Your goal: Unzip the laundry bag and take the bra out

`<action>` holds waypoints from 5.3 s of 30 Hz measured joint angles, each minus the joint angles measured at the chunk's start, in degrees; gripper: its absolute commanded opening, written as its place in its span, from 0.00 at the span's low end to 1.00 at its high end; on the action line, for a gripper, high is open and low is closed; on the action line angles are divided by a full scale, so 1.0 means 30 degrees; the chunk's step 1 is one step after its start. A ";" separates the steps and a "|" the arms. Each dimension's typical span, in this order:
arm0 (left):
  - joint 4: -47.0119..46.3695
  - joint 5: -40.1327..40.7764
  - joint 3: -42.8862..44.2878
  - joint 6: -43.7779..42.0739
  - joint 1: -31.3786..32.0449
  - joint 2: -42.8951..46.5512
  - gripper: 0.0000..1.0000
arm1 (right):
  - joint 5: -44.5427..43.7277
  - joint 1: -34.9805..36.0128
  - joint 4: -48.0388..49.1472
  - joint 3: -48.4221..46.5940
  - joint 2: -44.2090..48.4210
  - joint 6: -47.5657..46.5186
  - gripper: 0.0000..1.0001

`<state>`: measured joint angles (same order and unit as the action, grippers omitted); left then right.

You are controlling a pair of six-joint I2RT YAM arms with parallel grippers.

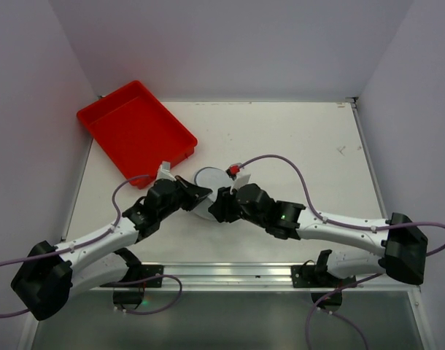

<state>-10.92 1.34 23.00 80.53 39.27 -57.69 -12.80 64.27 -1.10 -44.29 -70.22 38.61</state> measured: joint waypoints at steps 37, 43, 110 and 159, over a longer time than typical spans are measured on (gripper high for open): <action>0.2055 0.1588 0.1297 0.1486 0.0168 -0.0189 0.00 | -0.4481 0.0313 -0.0772 -0.2499 -0.4794 0.2011 0.20; 0.2055 0.1610 0.1297 0.1486 0.0175 -0.0189 0.00 | -0.4779 0.0284 -0.0889 -0.2521 -0.4969 0.2004 0.00; 0.5421 -0.1406 0.4051 -0.7941 -0.3075 -0.2084 0.00 | 0.2098 -0.2361 0.0328 0.0270 -0.0976 -0.2492 0.00; 0.5668 -0.3657 0.4860 -0.8313 -0.3184 -0.3075 0.00 | 0.4022 -0.2761 0.1909 -0.1115 -0.2688 -0.3410 0.00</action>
<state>6.09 -9.63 37.58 55.59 29.71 -66.92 -0.73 55.99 4.62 -47.64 -78.28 28.38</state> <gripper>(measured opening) 0.031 0.007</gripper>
